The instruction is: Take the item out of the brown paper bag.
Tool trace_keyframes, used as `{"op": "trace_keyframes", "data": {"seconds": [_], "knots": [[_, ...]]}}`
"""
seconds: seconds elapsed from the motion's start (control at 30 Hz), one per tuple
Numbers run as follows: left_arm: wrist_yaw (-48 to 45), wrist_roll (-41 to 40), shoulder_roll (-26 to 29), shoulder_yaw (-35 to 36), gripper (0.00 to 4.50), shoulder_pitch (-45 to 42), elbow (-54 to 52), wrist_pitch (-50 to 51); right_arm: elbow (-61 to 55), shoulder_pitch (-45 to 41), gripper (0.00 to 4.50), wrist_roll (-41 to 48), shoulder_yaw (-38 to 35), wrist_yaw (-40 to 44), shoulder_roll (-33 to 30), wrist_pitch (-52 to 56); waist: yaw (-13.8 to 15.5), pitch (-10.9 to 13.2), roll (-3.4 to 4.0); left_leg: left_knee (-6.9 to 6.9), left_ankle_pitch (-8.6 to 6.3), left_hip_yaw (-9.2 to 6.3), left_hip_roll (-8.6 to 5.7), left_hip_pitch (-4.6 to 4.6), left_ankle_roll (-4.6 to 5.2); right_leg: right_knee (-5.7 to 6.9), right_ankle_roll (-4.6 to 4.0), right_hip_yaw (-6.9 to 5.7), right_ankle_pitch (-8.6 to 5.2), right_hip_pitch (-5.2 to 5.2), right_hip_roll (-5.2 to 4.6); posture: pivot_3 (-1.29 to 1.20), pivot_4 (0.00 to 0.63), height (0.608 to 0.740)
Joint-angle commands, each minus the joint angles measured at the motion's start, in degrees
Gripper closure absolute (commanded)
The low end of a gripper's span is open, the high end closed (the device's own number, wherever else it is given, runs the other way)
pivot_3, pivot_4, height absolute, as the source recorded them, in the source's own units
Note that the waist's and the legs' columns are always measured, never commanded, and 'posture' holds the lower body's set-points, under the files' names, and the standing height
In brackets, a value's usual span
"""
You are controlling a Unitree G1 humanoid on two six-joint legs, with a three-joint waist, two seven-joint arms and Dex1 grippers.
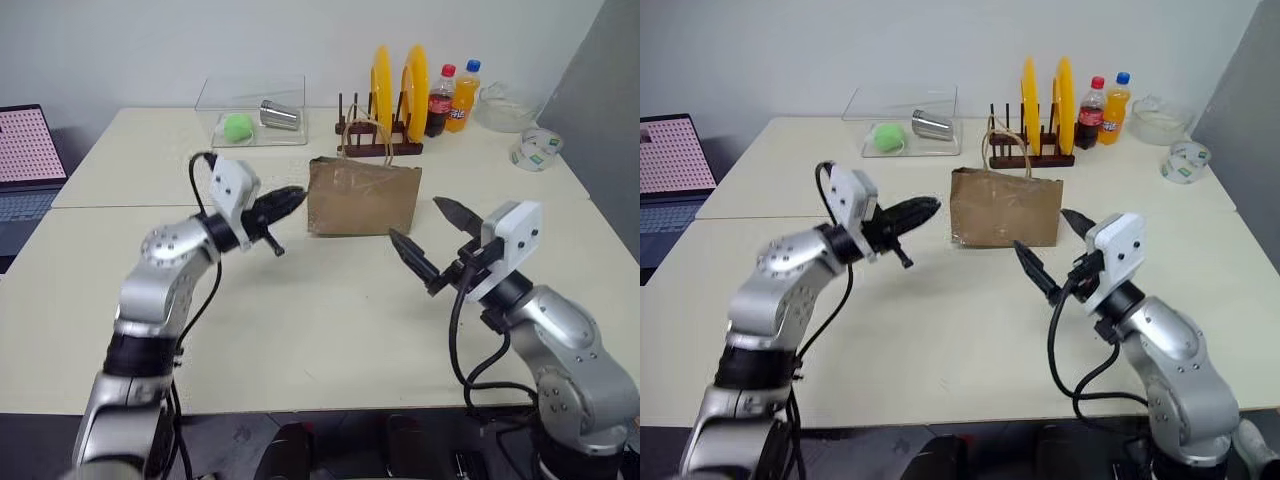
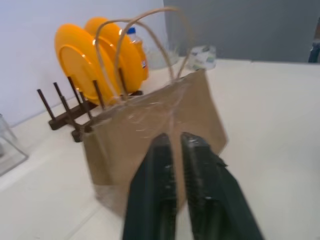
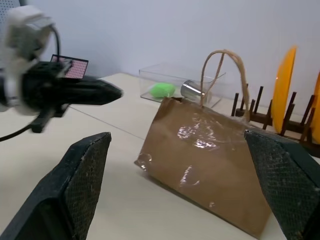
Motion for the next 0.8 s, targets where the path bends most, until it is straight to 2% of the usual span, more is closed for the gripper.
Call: {"op": "trace_keyframes", "data": {"seconds": [0.03,0.2,0.33,0.6,0.8], "knots": [[-0.97,5.24,-2.34,-1.55,4.49,-9.44,14.91,-8.27,-4.74,1.62,0.0,0.08,0.73,-2.82,-0.28,-0.68,0.28,-0.01,-0.01,-0.01,0.0,-0.03,-0.01,-0.02,0.0,0.0,0.0,-0.02,0.0,0.0,0.0,0.0,0.15,0.74],[5.27,12.98,-7.69,-2.95,4.49,-26.44,42.53,-17.02,-8.23,4.41,0.0,1.7,-0.78,-5.24,-0.48,-0.61,0.45,0.0,-0.08,0.05,-0.01,-0.18,-0.04,-0.29,0.01,-0.09,0.01,-0.18,0.0,-0.07,-0.01,0.0,0.15,0.74],[9.14,18.92,-10.55,-4.77,4.49,-35.53,56.57,-22.48,-9.98,6.6,0.0,2.49,-0.58,-6.12,-1.59,-0.43,0.28,0.0,-0.1,0.03,-0.01,-0.18,-0.06,-0.34,0.02,-0.1,0.02,-0.2,-0.01,-0.1,-0.01,0.0,0.15,0.74],[17.37,28.03,-12.65,-7.22,4.49,-41.8,65.33,-21.59,-10.12,8.59,0.0,4.53,0.95,-9.84,-4.32,-2.96,-0.9,0.01,-0.12,0.04,-0.01,-0.18,-0.05,-0.42,0.02,0.03,0.03,-0.16,-0.01,-0.28,0.0,0.0,0.15,0.74],[12.98,30.28,-13.51,-6.78,4.49,-41.91,66.25,-19.12,-10.12,10.38,0.0,7.06,1.28,-12.22,-7.42,-4.99,-0.93,0.01,-0.13,0.08,0.0,-0.18,-0.06,-0.48,0.02,0.03,0.03,-0.17,-0.01,-0.28,-0.01,0.0,0.15,0.74]]}}
